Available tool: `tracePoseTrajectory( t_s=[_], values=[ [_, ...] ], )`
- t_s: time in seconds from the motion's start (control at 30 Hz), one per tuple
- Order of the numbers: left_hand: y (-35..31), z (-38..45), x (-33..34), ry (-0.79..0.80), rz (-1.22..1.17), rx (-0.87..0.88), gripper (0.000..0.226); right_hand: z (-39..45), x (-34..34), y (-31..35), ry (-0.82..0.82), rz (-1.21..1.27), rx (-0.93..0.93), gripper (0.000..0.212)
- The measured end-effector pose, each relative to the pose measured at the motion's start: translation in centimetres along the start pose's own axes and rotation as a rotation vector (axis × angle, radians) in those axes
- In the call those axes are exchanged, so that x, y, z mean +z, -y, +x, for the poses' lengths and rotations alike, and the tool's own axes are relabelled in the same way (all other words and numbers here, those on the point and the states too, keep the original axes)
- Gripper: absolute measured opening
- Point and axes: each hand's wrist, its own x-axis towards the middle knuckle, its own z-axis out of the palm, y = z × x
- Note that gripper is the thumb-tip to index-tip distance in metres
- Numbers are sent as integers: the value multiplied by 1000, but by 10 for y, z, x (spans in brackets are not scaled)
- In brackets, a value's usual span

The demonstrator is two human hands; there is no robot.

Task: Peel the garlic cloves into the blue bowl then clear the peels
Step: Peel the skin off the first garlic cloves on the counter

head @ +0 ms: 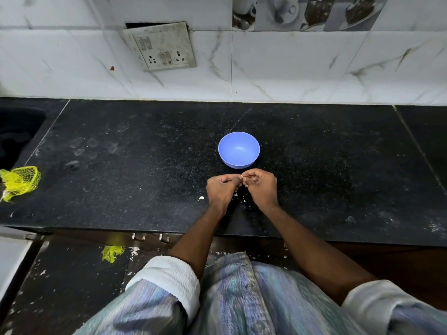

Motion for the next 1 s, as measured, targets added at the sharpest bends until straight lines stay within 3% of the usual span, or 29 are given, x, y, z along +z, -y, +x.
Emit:
tracePoseTrajectory(
  t_s=[0.47,0.83,1.0],
  values=[
    [3,-1,-1,49,-8,74,10,1,-2,5,17,77,2,26],
    [5,3,1,-52,206,173,8,2,-2,6,90,97,37,21],
    [8,7,0,-1,233,166,10,3,-4,7,66,123,70,19]
  ],
)
